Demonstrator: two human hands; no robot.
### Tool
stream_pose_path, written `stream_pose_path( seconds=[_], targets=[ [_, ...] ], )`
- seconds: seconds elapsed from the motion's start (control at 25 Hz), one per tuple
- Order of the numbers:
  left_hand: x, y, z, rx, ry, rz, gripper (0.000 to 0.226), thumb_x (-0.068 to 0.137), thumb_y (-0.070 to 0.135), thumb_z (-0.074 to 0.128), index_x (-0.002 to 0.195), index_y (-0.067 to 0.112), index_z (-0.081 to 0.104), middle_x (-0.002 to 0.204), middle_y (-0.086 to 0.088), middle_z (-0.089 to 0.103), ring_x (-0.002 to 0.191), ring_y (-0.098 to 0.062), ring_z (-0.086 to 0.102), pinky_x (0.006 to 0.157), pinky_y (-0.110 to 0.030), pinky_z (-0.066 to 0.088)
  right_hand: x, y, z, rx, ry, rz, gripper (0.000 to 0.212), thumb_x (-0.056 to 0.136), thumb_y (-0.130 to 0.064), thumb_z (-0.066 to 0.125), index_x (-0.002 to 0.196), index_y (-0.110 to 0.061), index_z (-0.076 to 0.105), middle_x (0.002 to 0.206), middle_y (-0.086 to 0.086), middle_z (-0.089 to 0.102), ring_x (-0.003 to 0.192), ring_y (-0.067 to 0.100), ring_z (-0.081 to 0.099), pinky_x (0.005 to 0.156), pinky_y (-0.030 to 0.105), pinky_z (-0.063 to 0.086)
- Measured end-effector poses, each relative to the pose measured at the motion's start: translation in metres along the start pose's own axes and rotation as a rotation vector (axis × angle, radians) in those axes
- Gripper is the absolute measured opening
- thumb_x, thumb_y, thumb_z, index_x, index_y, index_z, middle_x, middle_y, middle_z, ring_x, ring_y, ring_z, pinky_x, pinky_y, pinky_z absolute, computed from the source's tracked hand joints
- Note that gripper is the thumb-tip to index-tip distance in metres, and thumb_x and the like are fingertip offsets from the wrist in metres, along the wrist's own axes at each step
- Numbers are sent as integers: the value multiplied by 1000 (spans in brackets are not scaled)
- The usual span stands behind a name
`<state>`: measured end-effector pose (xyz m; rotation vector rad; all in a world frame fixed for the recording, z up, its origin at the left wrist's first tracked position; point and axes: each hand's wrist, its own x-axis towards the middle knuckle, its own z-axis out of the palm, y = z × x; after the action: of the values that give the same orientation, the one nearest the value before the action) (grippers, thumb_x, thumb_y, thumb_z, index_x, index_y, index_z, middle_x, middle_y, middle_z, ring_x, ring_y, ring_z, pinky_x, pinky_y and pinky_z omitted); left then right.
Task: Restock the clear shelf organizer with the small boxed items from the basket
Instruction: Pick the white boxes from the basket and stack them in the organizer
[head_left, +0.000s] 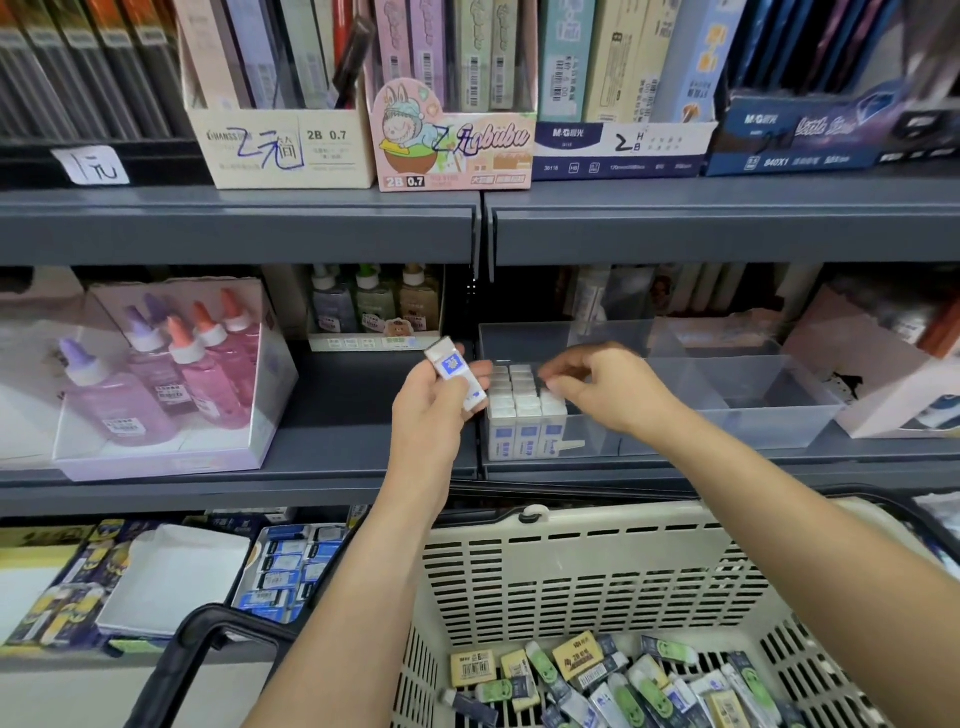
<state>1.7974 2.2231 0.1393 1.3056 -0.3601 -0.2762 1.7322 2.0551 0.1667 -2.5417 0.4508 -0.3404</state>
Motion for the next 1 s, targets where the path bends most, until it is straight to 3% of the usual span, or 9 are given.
stream_pose_path(
  seconds=[0.12, 0.2, 0.28, 0.48, 0.64, 0.76, 0.88, 0.92, 1.0],
  targets=[
    [-5, 0, 2, 159, -79, 137, 24, 90, 10, 57, 94, 33, 64, 87, 15, 71, 84, 3, 64, 76, -16, 52, -8, -23, -7, 213, 117, -49, 12, 85, -35, 60, 84, -29, 70, 81, -16, 68, 78, 3, 61, 77, 23, 47],
    [-8, -1, 4, 243, -125, 191, 31, 85, 7, 64, 102, 34, 63, 91, 14, 70, 86, 5, 64, 75, -12, 50, -15, -39, -12, 315, 96, -88, 20, 82, -45, 60, 73, -30, 69, 68, -12, 68, 72, 6, 64, 72, 28, 52],
    [-11, -2, 6, 303, -138, 212, 42, 81, 8, 69, 106, 40, 60, 99, 10, 68, 88, 1, 65, 77, -17, 52, -19, -47, -17, 292, 78, -98, 22, 80, -45, 63, 73, -26, 72, 60, -9, 65, 63, 7, 61, 63, 27, 50],
    [-15, -1, 10, 419, -139, 273, 50, 77, 12, 73, 98, 54, 56, 101, 5, 66, 84, -13, 64, 81, -36, 55, -20, -49, -28, 305, 14, -33, 8, 78, -24, 66, 73, -21, 71, 70, -3, 70, 65, 12, 64, 74, 36, 57],
    [-13, -4, 11, 450, -121, 305, 44, 77, 16, 74, 113, 38, 61, 102, 13, 59, 89, -9, 60, 83, -27, 52, -19, -44, -33, 242, 27, -75, 5, 79, -25, 67, 75, -25, 70, 66, -6, 69, 62, 7, 63, 68, 29, 54],
    [-8, -10, 9, 563, -69, 217, 56, 77, 25, 75, 128, 23, 54, 114, 14, 51, 102, -3, 51, 88, -14, 44, -9, -29, -40, 144, 160, -27, 10, 80, -22, 64, 78, -30, 69, 64, -16, 63, 67, 4, 61, 66, 19, 45],
    [-4, -18, 5, 647, -88, 69, 66, 78, 27, 74, 136, 17, 45, 130, 2, 51, 118, -12, 49, 99, -27, 43, -3, -14, -33, -69, 199, -15, 14, 84, -27, 60, 95, -27, 69, 78, -10, 65, 87, 17, 62, 79, 27, 49],
    [-4, -20, 5, 652, -106, 49, 64, 79, 25, 73, 136, 15, 45, 130, 1, 53, 117, -11, 51, 97, -24, 44, -2, -9, -28, -110, 181, -11, 15, 86, -28, 59, 98, -28, 68, 85, -6, 67, 91, 20, 61, 82, 32, 51],
    [-4, -22, 6, 666, -116, 62, 55, 82, 21, 70, 132, 16, 49, 121, 7, 59, 100, 3, 54, 78, -5, 44, 1, -3, -18, -119, 133, 5, 17, 87, -30, 57, 101, -29, 67, 94, -3, 69, 89, 20, 61, 84, 36, 51]
  ],
)
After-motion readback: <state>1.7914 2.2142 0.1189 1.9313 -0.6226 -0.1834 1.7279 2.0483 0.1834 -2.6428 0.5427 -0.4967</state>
